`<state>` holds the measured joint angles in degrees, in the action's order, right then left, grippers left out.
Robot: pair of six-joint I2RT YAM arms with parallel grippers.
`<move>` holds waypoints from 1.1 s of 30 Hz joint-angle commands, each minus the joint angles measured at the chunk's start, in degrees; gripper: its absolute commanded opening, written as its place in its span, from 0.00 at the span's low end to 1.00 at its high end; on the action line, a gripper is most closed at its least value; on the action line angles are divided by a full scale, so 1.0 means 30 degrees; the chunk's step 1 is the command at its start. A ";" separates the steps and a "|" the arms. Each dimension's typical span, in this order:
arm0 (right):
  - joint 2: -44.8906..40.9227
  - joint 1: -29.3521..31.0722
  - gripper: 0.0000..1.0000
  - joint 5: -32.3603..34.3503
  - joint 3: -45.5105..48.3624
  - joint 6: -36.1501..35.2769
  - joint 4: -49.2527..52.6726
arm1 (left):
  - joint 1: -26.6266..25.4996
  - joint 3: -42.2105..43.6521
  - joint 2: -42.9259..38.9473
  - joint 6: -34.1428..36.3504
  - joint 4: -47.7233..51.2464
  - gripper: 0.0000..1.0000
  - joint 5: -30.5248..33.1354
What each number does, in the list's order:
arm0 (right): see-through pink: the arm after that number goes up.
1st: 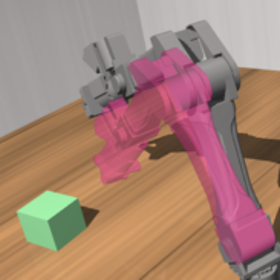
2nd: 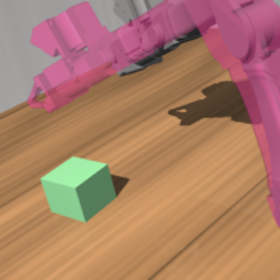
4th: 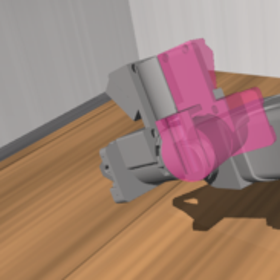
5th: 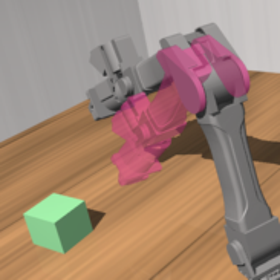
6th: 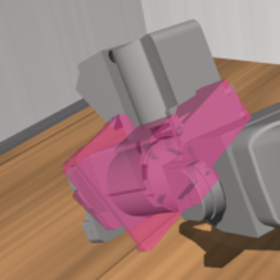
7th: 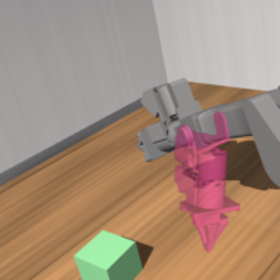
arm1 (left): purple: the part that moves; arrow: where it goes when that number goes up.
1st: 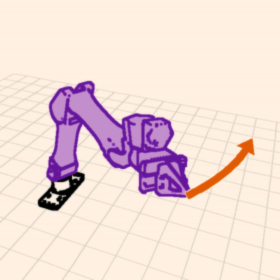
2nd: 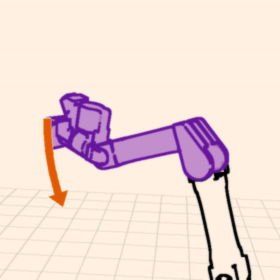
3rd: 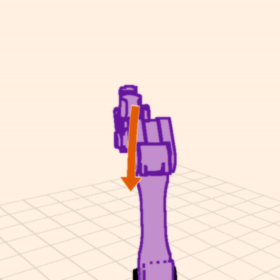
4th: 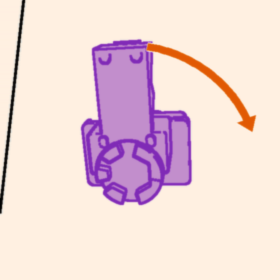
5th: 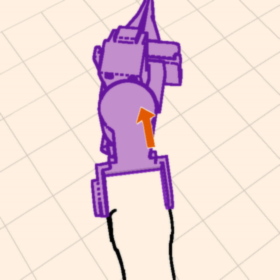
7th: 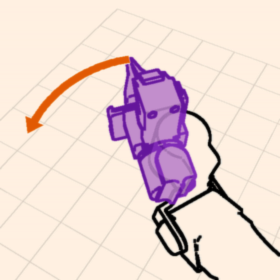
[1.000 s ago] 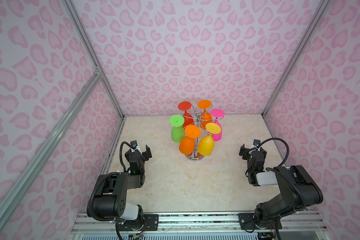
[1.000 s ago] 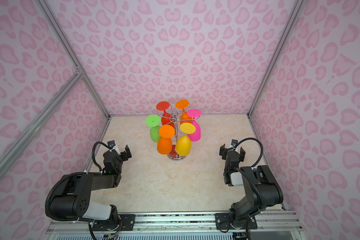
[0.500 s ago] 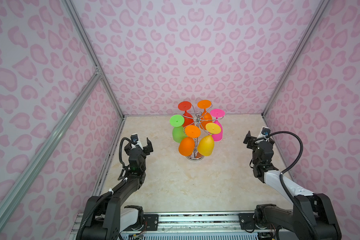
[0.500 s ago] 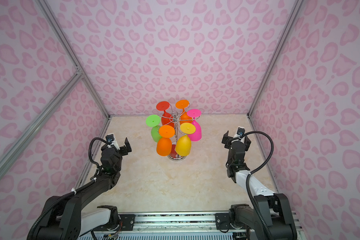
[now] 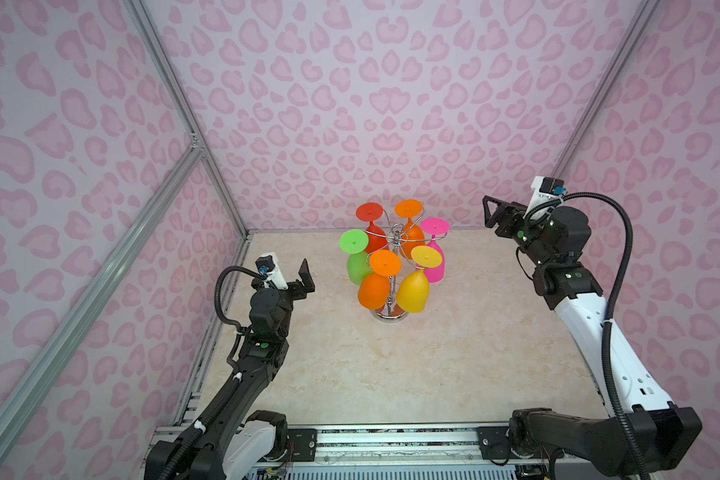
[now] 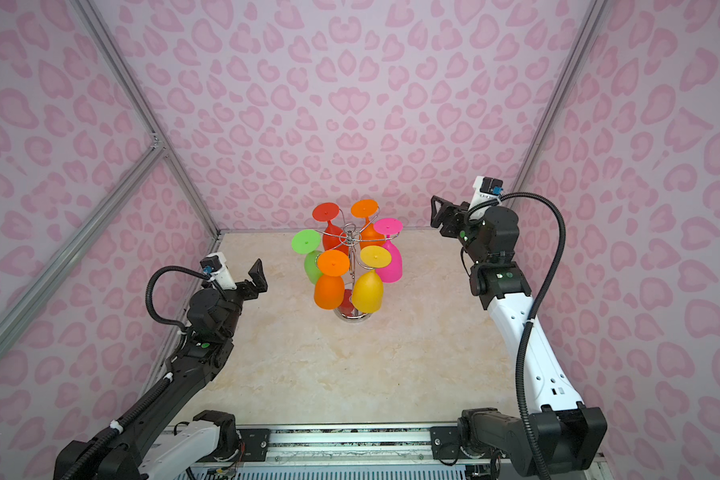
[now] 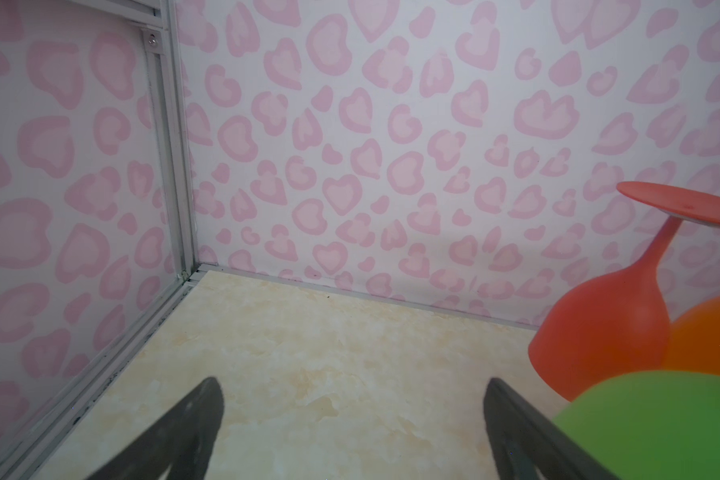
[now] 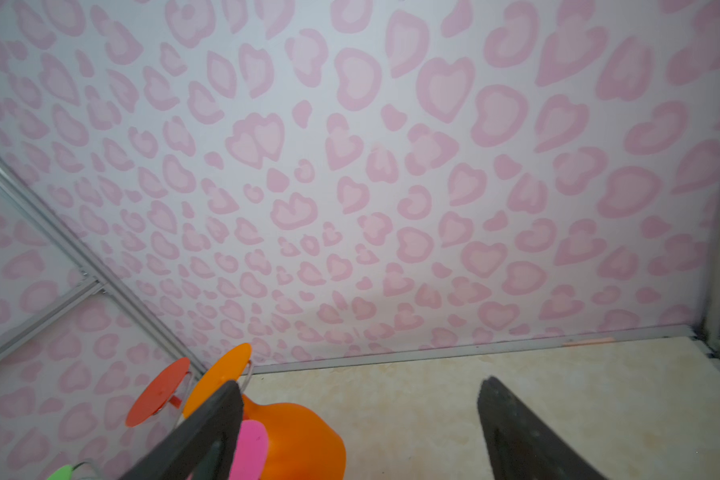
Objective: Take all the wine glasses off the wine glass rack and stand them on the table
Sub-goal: 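Reach the right gripper toward the orange glass while the left gripper rises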
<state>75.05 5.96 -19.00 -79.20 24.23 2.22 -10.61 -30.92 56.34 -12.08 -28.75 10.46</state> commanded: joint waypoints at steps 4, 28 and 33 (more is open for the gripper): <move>0.3879 0.1728 0.81 -0.4312 -0.6262 -0.0121 0.6290 | -0.0498 -0.0605 -0.0692 -0.0608 0.1281 0.98 -0.2083; 1.0443 0.3772 0.65 -0.5179 -1.2501 0.0091 0.9248 | -0.0893 -0.0662 -0.1306 -0.0528 0.1938 0.98 -0.2370; 1.0595 0.3757 0.65 -0.5043 -1.2625 0.0055 0.9252 | -0.0910 -0.0567 -0.1410 -0.0547 0.1908 0.98 -0.2388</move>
<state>106.45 17.15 -34.50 -116.77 25.04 29.89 -13.34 -32.36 52.27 -13.65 -22.50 3.84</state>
